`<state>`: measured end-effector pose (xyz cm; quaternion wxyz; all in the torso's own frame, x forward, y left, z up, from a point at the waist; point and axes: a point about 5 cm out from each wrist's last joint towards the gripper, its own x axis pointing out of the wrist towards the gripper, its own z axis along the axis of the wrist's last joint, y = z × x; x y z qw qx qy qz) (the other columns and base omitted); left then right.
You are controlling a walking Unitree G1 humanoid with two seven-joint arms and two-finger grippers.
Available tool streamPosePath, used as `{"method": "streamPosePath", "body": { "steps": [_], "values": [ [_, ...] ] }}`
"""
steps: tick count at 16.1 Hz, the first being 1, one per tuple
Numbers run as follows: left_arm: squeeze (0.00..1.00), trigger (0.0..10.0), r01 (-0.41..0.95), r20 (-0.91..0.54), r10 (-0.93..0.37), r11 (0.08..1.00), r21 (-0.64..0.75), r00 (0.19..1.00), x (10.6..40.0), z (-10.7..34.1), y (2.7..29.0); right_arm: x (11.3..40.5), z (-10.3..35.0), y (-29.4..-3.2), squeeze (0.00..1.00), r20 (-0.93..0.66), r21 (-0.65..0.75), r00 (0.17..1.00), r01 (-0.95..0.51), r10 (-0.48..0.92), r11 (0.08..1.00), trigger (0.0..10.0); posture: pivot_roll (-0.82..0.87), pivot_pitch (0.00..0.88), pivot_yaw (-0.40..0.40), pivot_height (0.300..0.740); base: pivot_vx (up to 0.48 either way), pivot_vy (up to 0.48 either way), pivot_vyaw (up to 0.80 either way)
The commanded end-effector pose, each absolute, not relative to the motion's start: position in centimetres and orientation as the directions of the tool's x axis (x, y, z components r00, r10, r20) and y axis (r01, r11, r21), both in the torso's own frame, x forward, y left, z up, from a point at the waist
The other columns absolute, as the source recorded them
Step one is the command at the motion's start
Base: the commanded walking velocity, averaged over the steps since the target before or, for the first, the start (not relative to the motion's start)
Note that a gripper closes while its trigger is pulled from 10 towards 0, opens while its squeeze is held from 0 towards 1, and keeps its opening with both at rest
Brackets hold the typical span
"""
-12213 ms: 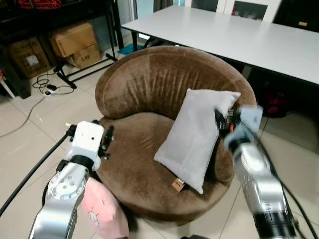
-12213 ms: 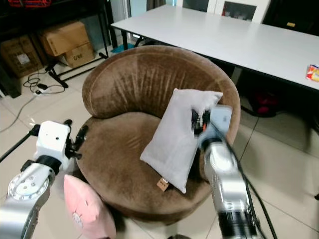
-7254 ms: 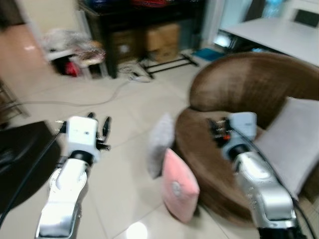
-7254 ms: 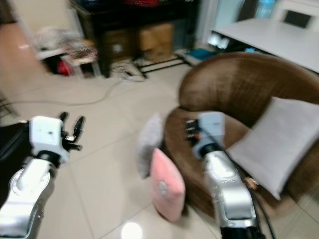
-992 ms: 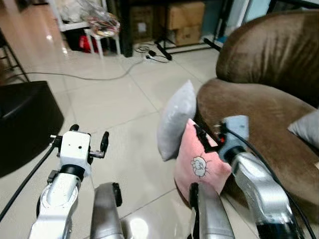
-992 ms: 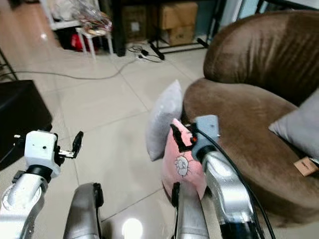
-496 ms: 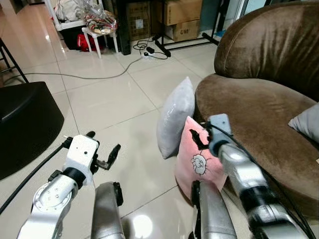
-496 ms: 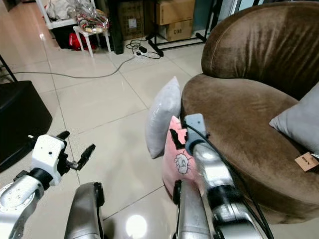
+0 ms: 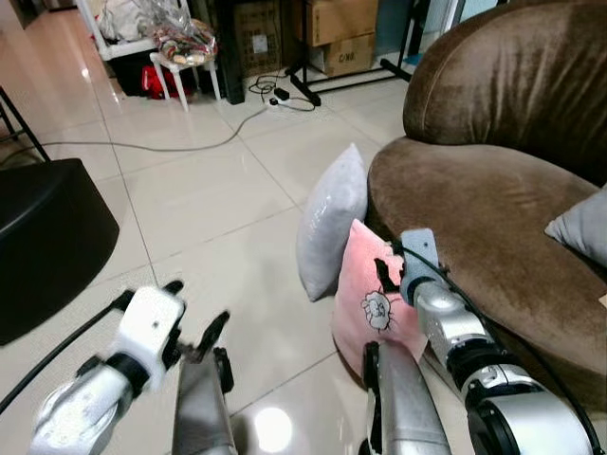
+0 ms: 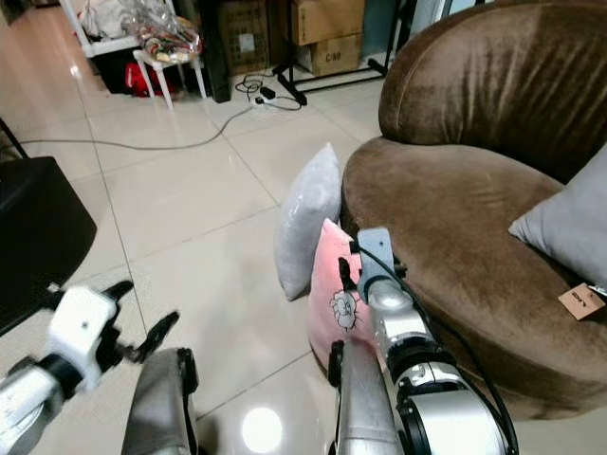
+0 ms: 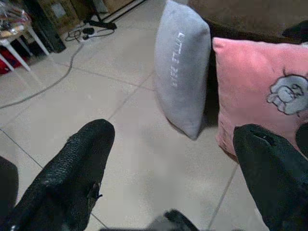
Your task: Move the pillow to the sofa from floor
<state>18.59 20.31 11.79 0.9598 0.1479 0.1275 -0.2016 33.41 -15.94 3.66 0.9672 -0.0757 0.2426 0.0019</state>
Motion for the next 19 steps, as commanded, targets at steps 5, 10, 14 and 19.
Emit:
{"method": "streamPosePath", "body": {
  "steps": [5, 10, 14, 19],
  "values": [
    [0.78, 10.0, 0.452, -0.338, -0.361, 0.857, 0.247, 0.869, 15.6, 14.2, 21.3, 33.6, 3.6, -16.5, 0.00, -0.468, -0.215, 0.879, -0.013, -0.092, 0.976, 10.0, 0.05, 0.148, -0.006, 0.486, 0.000, 0.000, 0.00],
    [0.78, 10.0, 0.465, -0.429, -0.336, 0.851, 0.242, 0.838, 11.8, 15.5, 22.2, 33.0, 2.8, -16.7, 0.00, -0.493, -0.262, 0.852, 0.050, -0.179, 0.964, 10.0, 0.10, 0.218, 0.008, 0.486, 0.000, 0.000, 0.00],
    [0.78, 10.0, 0.494, -0.470, -0.360, 0.846, 0.200, 0.806, 10.4, 15.7, 22.0, 32.2, 1.8, -16.8, 0.00, -0.551, -0.251, 0.812, 0.057, -0.191, 0.966, 10.0, 0.10, 0.219, 0.012, 0.486, 0.000, 0.000, 0.00],
    [0.78, 10.0, 0.530, -0.491, -0.393, 0.830, 0.175, 0.777, 10.1, 15.7, 21.7, 32.3, 1.8, -16.2, 0.00, -0.555, -0.239, 0.818, 0.020, -0.154, 0.971, 0.0, 0.10, 0.211, 0.009, 0.486, 0.000, 0.000, 0.00]
  ]
}}
